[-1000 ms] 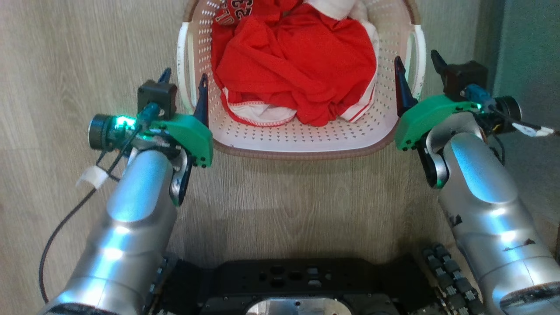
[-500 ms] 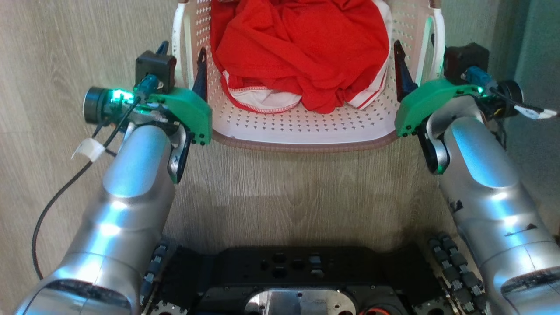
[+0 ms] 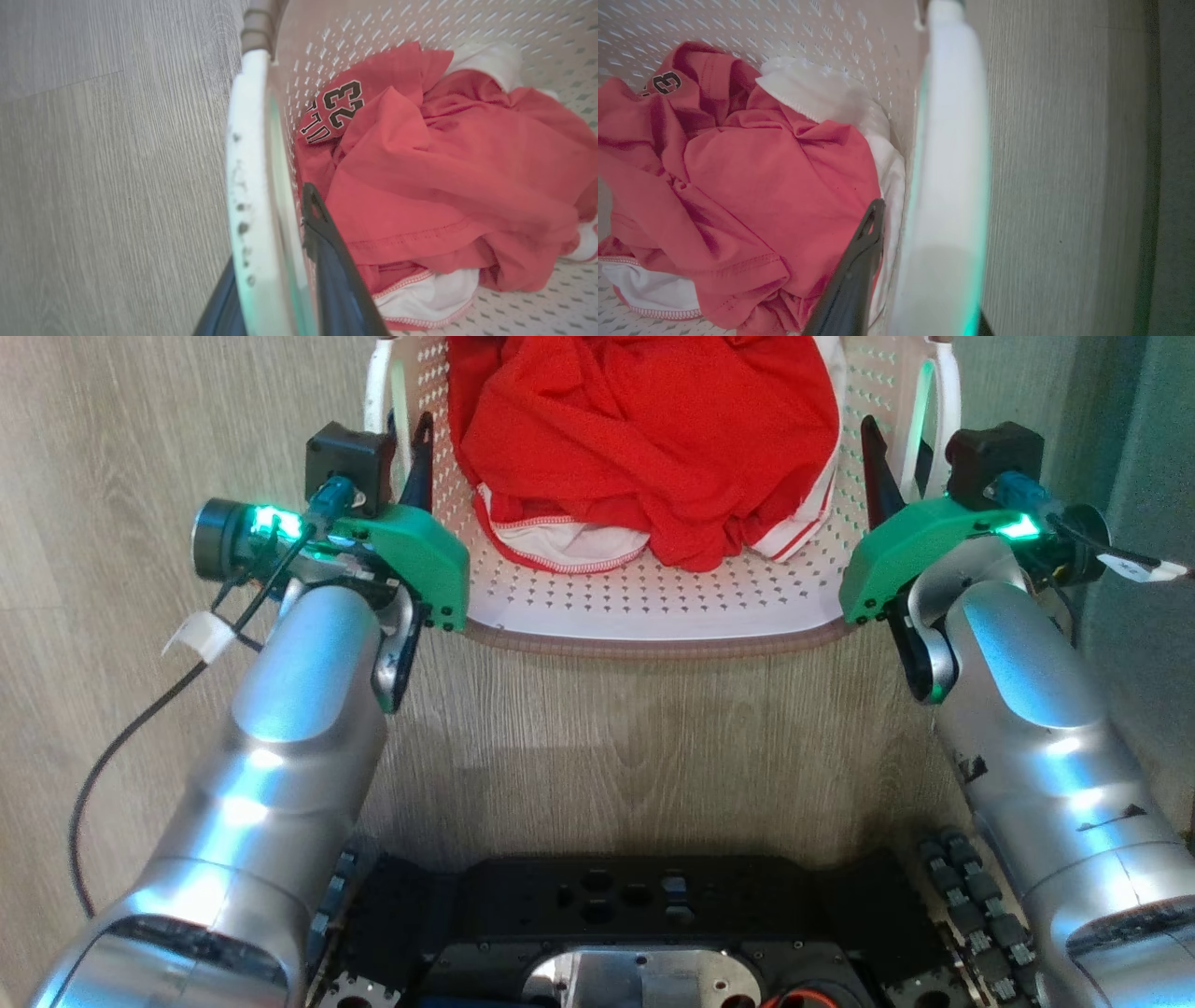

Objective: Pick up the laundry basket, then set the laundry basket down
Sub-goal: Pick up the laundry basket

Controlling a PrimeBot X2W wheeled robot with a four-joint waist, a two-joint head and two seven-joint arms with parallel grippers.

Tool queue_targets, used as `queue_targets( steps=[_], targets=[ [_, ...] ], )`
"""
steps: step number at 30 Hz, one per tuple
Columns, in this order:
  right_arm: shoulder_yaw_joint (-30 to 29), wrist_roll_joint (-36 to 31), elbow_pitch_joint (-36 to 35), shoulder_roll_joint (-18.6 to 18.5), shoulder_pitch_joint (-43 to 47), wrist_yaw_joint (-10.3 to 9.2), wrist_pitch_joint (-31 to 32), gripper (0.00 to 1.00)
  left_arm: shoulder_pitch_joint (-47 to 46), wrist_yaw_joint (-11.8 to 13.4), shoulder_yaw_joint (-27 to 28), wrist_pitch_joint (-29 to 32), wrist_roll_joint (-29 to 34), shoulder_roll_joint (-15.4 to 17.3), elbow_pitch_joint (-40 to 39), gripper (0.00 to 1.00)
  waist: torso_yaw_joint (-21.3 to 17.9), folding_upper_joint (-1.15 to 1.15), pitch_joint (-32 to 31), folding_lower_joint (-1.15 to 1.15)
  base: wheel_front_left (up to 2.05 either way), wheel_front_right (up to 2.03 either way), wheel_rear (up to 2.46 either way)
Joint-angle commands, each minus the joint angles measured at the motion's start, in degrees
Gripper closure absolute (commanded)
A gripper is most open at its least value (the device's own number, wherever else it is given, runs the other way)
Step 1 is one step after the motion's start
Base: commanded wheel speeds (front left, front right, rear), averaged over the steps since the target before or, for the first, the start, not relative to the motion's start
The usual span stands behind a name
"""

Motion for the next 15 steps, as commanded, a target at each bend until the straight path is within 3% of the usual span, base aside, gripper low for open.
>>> queue_targets(
  steps=[1,15],
  targets=[
    [1.2,0.2,0.0,0.9,1.9,-0.09,-0.3,1.00,1.4,0.3,0.7,-0.4,-0.8,1.2,-0.1,1.00,0.0,-0.01,-0.1,0.00,0.00,0.00,0.00],
    [3.1,2.5,3.1,0.9,2.7,-0.09,-0.3,1.00,3.6,0.9,-2.4,-0.4,-3.0,1.2,0.9,1.00,0.0,-0.01,-4.0,0.00,0.00,0.00,0.00]
  ],
)
